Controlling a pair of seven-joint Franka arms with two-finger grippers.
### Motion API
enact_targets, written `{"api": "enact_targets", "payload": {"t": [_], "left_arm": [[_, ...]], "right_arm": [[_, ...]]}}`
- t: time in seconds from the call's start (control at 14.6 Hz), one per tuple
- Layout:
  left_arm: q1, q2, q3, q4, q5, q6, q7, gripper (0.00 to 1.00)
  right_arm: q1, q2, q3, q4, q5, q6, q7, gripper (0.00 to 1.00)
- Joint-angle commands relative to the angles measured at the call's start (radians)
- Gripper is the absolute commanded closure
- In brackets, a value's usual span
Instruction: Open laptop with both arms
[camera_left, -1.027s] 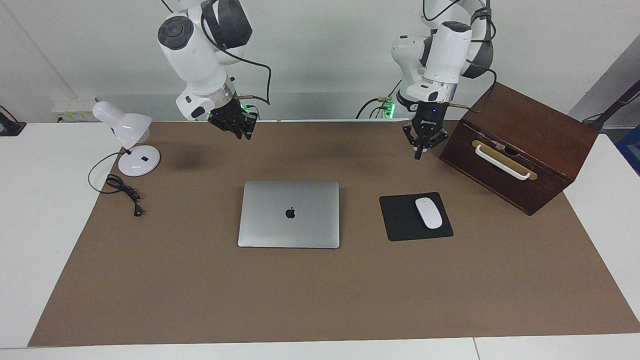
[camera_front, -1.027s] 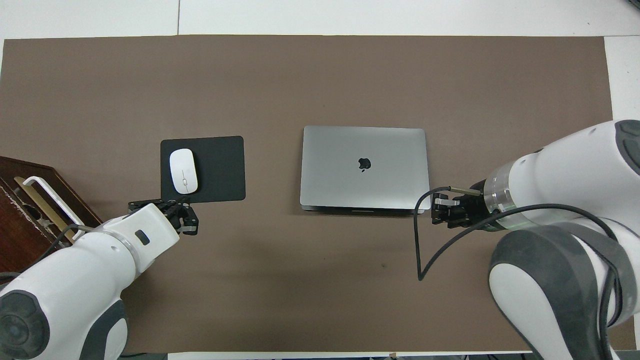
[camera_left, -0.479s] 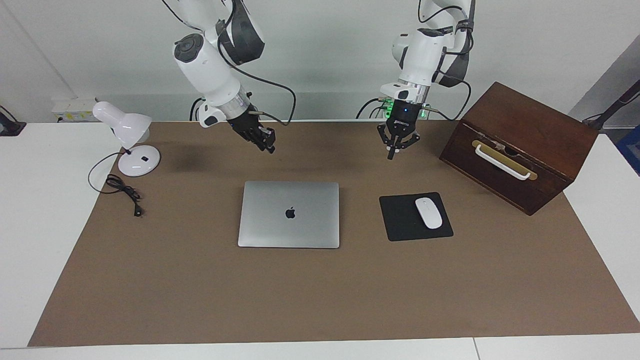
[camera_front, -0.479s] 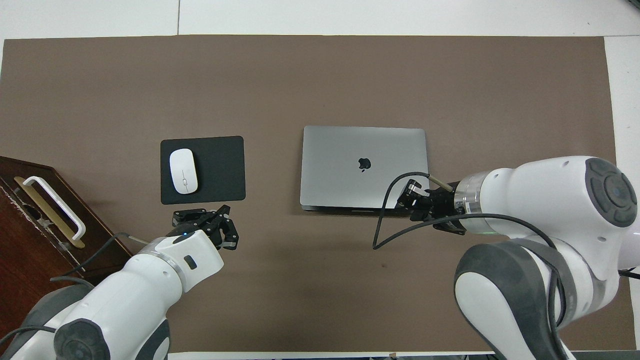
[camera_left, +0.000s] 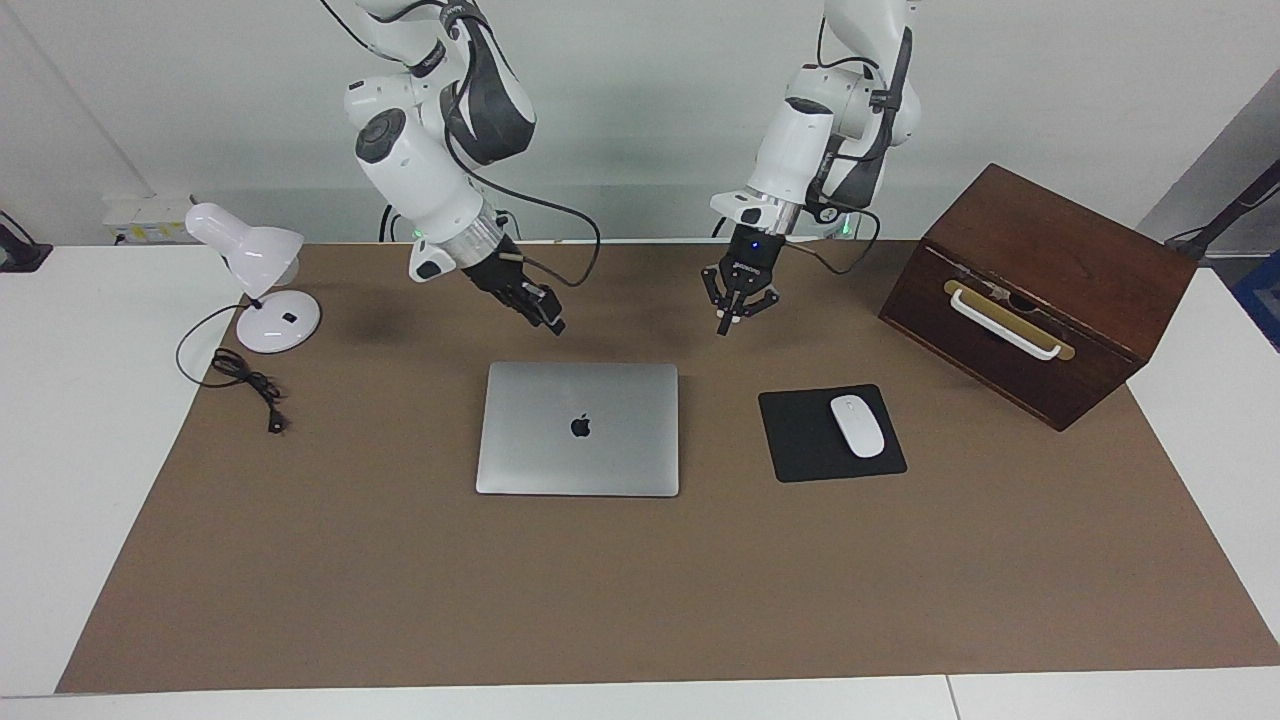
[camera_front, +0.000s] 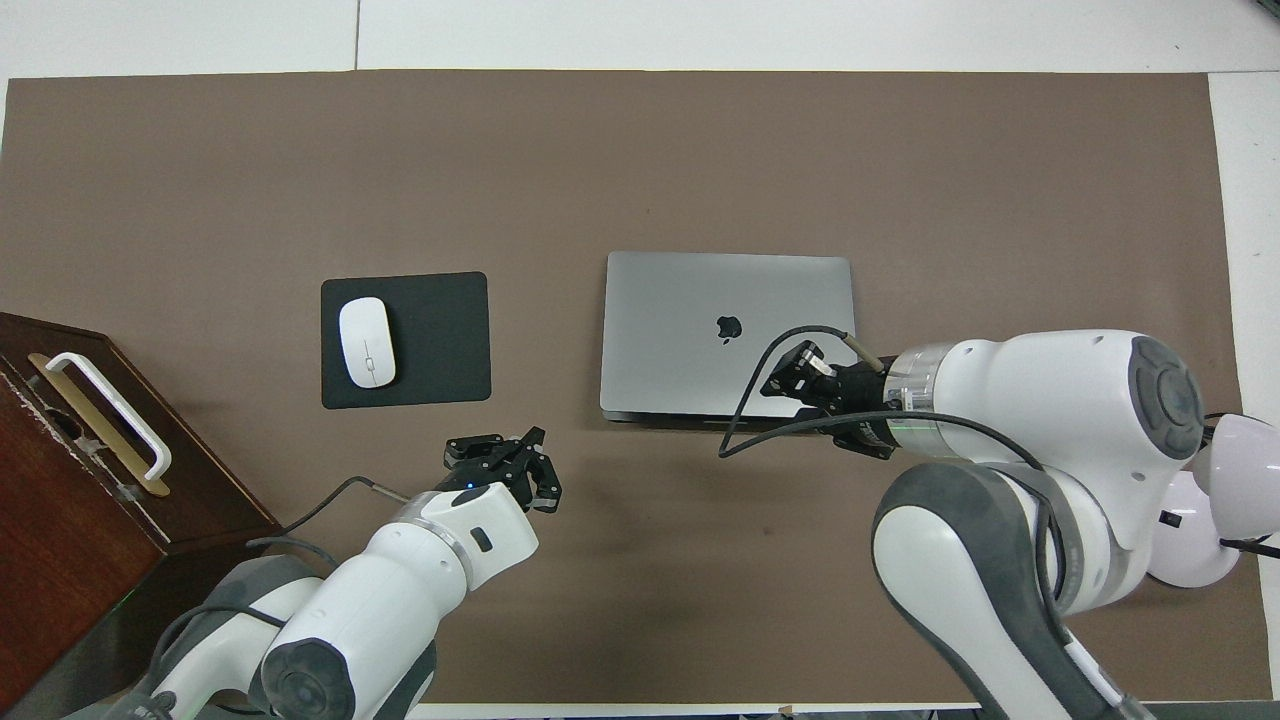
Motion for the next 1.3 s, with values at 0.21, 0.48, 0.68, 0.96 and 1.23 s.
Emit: {"api": "enact_targets", "payload": {"t": [0.21, 0.48, 0.68, 0.96, 1.23], "left_arm": [[-0.059, 0.12, 0.015, -0.007, 0.009, 0.219, -0.074, 1.0], [-0.074, 0.187, 0.015, -0.008, 0.009, 0.311, -0.074, 1.0], [-0.088, 0.254, 0.015, -0.005, -0.005, 0.379, -0.077, 1.0], [-0.107, 0.296, 0.017, 0.039, -0.036, 0.379, -0.081, 1.0], [-0.099, 0.372, 0.017, 0.108, -0.037, 0.379, -0.082, 1.0]], "right_arm": [[0.045, 0.045, 0.0, -0.049, 0.23, 0.255, 0.011, 0.31], [0.054, 0.068, 0.0, -0.072, 0.268, 0.295, -0.002, 0.29], [0.08, 0.091, 0.0, -0.078, 0.394, 0.342, -0.006, 0.28], [0.082, 0.112, 0.0, -0.097, 0.423, 0.356, -0.021, 0.28], [0.108, 0.138, -0.002, -0.097, 0.468, 0.401, -0.053, 0.27]]}}
